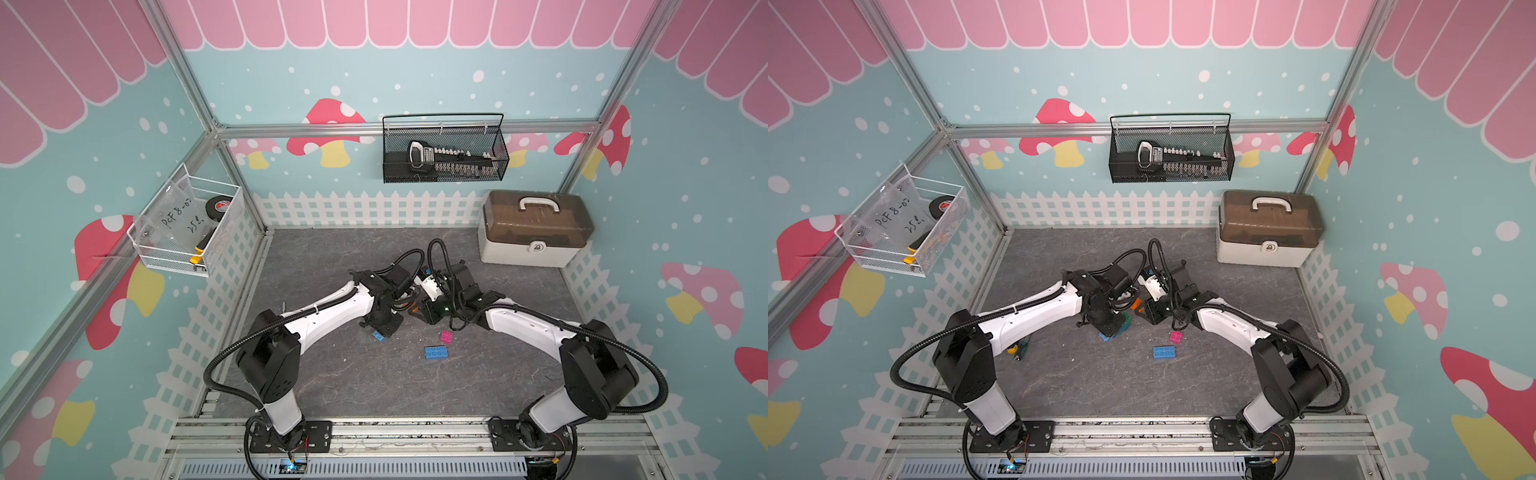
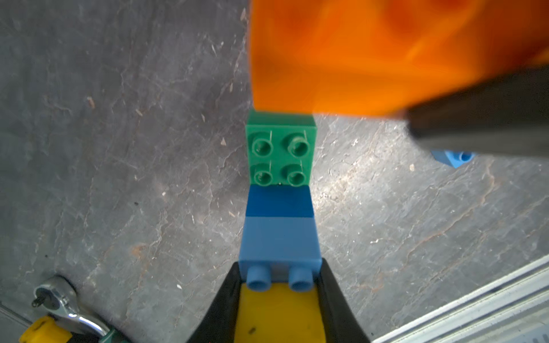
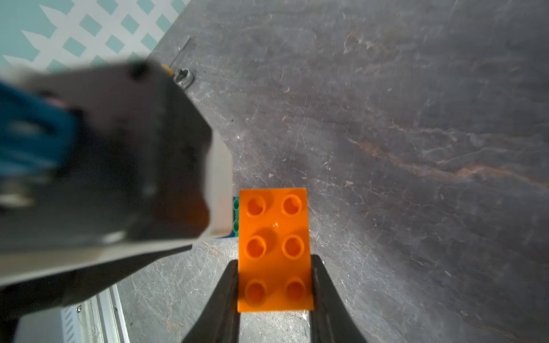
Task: Assemble a heart with lego
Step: Place the lego brick at the center of the board.
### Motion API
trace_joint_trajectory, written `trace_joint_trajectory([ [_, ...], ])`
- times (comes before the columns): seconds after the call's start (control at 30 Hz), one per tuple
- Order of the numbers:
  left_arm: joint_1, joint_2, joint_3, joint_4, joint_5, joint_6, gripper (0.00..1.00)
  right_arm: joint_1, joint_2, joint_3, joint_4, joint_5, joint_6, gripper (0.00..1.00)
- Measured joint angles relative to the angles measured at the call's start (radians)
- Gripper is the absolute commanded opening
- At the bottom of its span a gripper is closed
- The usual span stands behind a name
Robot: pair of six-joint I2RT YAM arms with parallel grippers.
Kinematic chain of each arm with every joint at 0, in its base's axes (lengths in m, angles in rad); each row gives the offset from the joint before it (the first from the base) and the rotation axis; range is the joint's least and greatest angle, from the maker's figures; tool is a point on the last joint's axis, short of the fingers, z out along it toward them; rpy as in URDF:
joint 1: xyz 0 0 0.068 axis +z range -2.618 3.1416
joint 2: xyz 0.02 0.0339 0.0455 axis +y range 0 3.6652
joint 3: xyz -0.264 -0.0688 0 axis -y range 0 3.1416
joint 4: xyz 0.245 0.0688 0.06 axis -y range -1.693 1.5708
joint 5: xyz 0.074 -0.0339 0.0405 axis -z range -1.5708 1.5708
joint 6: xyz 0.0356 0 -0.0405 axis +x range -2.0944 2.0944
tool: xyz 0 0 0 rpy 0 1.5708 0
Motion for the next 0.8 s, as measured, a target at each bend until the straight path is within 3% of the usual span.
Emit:
trace_joint_trajectory([
  [0.17, -0.007, 0.056, 0.024, -0.006, -0.003, 0.021, 0.21, -0.014, 0.091, 0.007, -0.022, -0.061, 0.000, 0.27],
  [0.6, -0.009, 0.126, 0.116, -0.052, -0.007, 0.063, 0.30, -0.034, 0.114, 0.017, -0.050, -0.051, 0.001, 0.27],
  [0.8, -0.010, 0.147, 0.124, -0.044, -0.006, 0.079, 0.43, -0.033, 0.162, 0.035, -0.066, -0.039, -0.004, 0.27],
])
